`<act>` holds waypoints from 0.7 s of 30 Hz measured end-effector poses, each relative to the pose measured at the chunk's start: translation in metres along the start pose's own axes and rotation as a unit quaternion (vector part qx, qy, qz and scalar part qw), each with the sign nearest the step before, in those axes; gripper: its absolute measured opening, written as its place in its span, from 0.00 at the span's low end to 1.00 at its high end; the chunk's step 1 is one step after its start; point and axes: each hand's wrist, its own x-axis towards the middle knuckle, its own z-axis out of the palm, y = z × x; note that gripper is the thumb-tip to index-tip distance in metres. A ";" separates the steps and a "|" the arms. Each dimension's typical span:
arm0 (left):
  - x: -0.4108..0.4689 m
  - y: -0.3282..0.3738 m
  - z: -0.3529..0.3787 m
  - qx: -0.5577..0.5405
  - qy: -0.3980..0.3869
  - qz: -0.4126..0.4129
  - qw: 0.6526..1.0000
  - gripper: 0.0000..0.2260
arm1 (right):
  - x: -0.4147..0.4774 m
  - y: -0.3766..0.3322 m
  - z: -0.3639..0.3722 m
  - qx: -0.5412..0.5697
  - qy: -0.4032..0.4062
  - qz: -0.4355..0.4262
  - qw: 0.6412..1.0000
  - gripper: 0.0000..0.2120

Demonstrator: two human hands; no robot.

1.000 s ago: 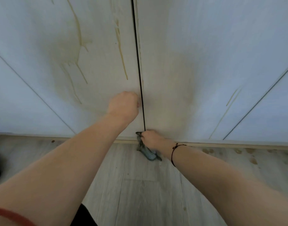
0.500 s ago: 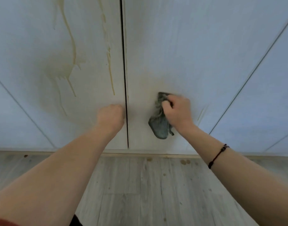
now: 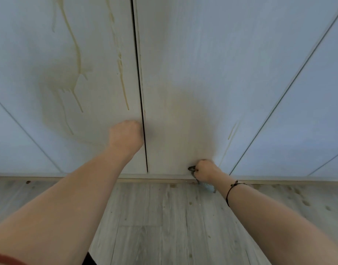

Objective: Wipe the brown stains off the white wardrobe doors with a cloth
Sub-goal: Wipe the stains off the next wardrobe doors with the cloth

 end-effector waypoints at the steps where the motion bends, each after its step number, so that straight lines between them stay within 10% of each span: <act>1: 0.000 0.001 0.000 -0.002 0.000 -0.004 1.000 0.06 | 0.000 -0.001 -0.003 -0.001 0.000 -0.002 1.000 0.13; 7: -0.001 0.004 0.001 -0.002 0.005 -0.017 1.000 0.07 | -0.038 -0.017 -0.078 0.037 0.229 -0.032 0.972 0.20; 15: -0.003 0.008 0.002 0.022 0.004 -0.038 0.999 0.06 | -0.096 -0.014 -0.225 0.269 0.645 -0.019 0.715 0.15; 21: -0.002 0.007 0.005 0.032 0.018 -0.019 0.999 0.06 | -0.058 0.006 -0.102 0.094 0.528 -0.069 0.841 0.16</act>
